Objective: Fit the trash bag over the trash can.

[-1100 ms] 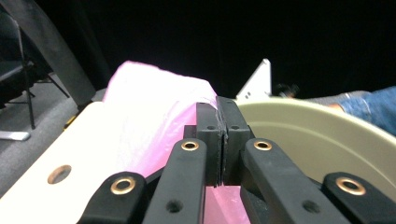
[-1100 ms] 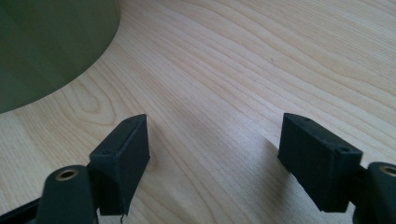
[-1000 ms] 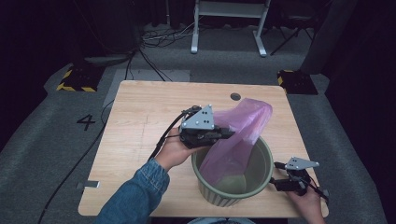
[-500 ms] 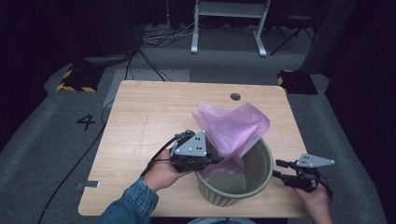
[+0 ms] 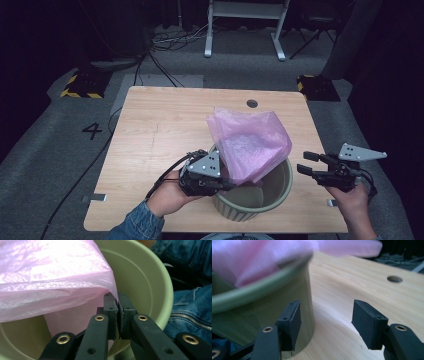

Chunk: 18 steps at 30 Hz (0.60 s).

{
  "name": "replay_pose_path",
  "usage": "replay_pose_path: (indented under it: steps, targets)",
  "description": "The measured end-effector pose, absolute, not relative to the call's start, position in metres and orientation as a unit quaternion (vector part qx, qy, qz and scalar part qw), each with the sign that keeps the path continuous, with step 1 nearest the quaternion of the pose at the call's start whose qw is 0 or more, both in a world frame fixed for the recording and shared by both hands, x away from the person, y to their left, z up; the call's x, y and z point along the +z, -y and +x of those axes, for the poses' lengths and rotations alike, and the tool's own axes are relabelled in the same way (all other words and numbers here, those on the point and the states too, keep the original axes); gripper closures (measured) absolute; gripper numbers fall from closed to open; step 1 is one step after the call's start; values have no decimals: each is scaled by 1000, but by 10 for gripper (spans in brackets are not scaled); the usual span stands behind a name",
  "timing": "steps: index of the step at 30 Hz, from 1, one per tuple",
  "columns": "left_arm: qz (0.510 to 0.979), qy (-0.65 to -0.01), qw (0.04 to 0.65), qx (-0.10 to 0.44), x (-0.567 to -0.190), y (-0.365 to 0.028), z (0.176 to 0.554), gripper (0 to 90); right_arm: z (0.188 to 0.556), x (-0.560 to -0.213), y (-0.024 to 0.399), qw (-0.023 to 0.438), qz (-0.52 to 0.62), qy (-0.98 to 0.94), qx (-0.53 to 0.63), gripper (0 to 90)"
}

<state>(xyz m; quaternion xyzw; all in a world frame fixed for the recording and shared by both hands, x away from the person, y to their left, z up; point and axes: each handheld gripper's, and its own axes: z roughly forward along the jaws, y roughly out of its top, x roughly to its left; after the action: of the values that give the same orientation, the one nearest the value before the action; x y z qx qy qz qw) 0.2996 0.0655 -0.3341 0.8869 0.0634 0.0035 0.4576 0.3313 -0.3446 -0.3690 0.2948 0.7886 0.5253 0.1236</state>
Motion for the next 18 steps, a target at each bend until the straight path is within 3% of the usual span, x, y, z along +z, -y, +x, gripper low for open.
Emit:
replay_pose_path:
  steps: [10,15,18]
  targets:
    - [891,-71,447,-22,-338,-64,303,851,331,-333,320,120,255,-788,548,375]
    - [892,-68,447,-24,-338,-63,303,846,335,-324,307,130,242,-791,546,322]
    - [891,-68,448,-25,-338,-63,303,845,344,-324,298,121,244,-795,542,352]
